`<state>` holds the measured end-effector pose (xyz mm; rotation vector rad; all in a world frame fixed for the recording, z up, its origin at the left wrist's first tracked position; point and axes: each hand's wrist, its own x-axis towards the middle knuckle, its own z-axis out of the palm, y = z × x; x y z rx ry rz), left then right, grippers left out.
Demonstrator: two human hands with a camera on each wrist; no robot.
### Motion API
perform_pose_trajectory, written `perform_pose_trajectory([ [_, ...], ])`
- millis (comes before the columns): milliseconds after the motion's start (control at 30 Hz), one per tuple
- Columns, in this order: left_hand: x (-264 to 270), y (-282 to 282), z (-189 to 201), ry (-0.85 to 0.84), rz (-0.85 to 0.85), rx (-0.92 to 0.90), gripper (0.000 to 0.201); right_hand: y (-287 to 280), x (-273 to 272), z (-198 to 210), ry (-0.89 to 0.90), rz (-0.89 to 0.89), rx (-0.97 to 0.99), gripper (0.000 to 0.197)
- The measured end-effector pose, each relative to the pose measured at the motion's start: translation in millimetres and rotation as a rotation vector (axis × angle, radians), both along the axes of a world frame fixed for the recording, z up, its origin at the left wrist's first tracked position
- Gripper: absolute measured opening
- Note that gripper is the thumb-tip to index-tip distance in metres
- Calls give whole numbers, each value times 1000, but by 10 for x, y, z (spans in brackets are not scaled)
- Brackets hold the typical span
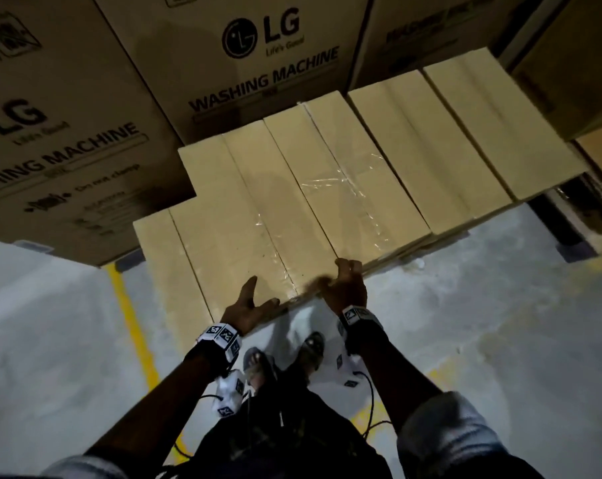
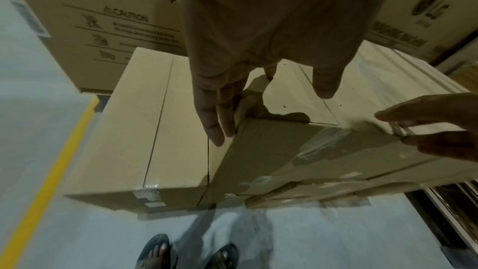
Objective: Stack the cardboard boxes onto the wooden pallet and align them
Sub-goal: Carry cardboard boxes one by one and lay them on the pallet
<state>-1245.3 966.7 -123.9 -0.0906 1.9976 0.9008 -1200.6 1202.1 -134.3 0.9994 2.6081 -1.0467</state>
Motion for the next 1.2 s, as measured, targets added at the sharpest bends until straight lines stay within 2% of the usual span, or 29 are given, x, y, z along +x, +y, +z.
perform_pose_trajectory([
  [100,43,44,-43,32,64,-4,101,-50,2,24,9,2,-73,85],
  [267,137,97,-68,57,168,6,97,-98,162,-136,101,46,-87,51],
  [333,154,113,-73,59,231,21,100,-65,177,-96,196,-12,-138,38],
  [367,166,120,-73,62,268,24,102,-51,174,-47,234,-45,-164,38],
  [467,167,177,-19,52,351,14,112,-34,188,8,289,-44,-205,46],
  [567,113,182,75,60,395,23,113,-73,162,43,292,14,-175,48],
  [700,41,-3,189,109,372,-31,113,-243,126,150,197,15,-175,77],
  [733,47,-61,199,127,344,-55,117,-293,134,159,192,24,-189,78],
  [900,161,-342,150,164,265,-131,126,-456,261,112,248,191,-159,47],
  [933,178,-381,135,167,248,-140,128,-471,276,99,210,201,-153,50],
  [1067,233,-530,3,195,156,-168,123,-451,172,-126,-48,271,-112,92],
  [1200,250,-670,-222,245,100,-161,100,-362,-102,-257,-89,406,-262,111],
])
